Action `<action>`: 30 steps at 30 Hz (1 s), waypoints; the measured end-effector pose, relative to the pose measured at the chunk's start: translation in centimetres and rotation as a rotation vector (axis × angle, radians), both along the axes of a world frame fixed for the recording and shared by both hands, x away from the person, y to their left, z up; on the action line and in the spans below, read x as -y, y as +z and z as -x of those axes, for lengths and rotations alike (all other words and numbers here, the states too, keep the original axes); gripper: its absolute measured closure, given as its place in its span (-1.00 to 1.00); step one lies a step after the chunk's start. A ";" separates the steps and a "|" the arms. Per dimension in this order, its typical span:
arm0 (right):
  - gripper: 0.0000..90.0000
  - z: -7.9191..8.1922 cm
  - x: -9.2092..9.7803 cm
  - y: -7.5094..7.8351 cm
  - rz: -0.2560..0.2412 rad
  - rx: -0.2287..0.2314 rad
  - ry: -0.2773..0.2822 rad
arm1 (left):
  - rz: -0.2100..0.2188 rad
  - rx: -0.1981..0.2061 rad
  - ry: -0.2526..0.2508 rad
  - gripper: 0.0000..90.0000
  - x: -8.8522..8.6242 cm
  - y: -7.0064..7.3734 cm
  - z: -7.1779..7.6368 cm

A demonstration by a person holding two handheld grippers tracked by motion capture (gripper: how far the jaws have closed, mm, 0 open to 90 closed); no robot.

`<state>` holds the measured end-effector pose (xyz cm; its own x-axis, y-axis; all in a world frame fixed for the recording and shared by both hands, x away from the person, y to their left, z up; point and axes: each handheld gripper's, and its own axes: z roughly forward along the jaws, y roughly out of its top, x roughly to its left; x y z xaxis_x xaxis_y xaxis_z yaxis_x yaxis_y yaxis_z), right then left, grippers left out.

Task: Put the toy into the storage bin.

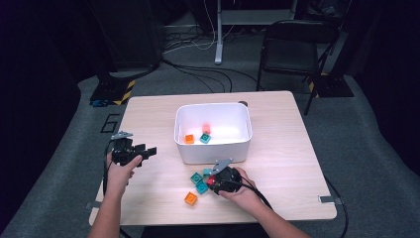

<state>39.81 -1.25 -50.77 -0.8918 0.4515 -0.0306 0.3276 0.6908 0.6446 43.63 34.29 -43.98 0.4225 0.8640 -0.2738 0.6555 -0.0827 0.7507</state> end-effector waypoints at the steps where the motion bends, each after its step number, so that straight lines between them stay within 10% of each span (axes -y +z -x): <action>1: 0.28 0.0 0.0 0.0 0.000 -0.001 0.000 | -0.001 0.001 -0.002 -0.19 0.0 0.0 0.0; 30: 0.29 0.5 1.1 5.7 -0.062 0.014 0.020 | 0.000 0.001 0.000 -0.19 0.0 0.0 0.0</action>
